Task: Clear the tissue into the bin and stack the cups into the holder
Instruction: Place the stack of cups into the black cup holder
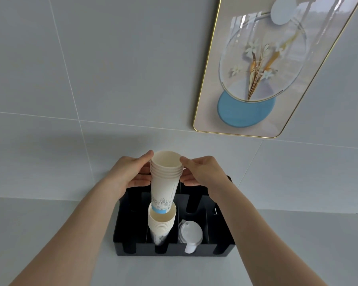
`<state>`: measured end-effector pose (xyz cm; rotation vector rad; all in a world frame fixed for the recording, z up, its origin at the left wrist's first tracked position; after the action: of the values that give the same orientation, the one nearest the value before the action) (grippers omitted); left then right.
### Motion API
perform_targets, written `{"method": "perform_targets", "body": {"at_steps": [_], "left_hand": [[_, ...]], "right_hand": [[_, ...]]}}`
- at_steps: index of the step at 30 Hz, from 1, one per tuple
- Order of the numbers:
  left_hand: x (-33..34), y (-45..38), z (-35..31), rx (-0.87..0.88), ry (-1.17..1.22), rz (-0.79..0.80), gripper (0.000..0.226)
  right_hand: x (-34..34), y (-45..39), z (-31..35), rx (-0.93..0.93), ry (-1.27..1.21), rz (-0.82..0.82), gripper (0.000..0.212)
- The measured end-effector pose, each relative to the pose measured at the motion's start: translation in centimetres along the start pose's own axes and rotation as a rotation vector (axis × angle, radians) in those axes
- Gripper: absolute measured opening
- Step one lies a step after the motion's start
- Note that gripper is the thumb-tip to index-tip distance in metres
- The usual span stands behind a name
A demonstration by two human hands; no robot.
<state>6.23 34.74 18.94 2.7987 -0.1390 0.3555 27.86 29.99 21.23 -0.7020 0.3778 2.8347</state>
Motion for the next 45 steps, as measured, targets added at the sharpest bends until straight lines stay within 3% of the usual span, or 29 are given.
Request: {"method": "perform_targets", "body": {"at_steps": [17, 22, 35, 39, 41, 45], "left_hand": [[-3.3, -1.7, 11.4, -0.193, -0.075, -0.057, 0.033], [-3.5, -1.3, 12.5, -0.185, -0.153, -0.050, 0.015], [-3.7, -0.5, 12.9, -0.129, -0.173, -0.036, 0.011], [-3.5, 0.4, 11.8, -0.032, -0.383, -0.068, 0.030], [-3.4, 1.0, 11.1, 0.047, -0.557, -0.067, 0.050], [-4.0, 2.3, 11.4, 0.088, -0.795, -0.030, 0.055]], "right_hand": [[5.3, -1.4, -10.5, 0.146, 0.147, 0.053, 0.014], [6.0, -1.0, -12.0, 0.165, 0.215, 0.053, 0.014], [6.1, 0.1, -12.3, 0.150, 0.242, 0.001, 0.019], [5.7, 0.7, -11.2, 0.103, 0.356, 0.000, 0.020], [4.9, 1.2, -10.7, 0.043, 0.486, -0.044, 0.036], [2.6, 2.8, -11.9, 0.006, 0.705, -0.051, 0.032]]}}
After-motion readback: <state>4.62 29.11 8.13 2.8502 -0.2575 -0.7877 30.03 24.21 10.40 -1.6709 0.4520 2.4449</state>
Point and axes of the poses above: each hand's wrist, its own y-axis away from the middle knuckle, its own x-axis out of the palm, z = x × y, the point moved 10 cm from there along -y, towards the middle knuckle, and after that the axes turned 15 degrees about y, right-handed, at the moved point
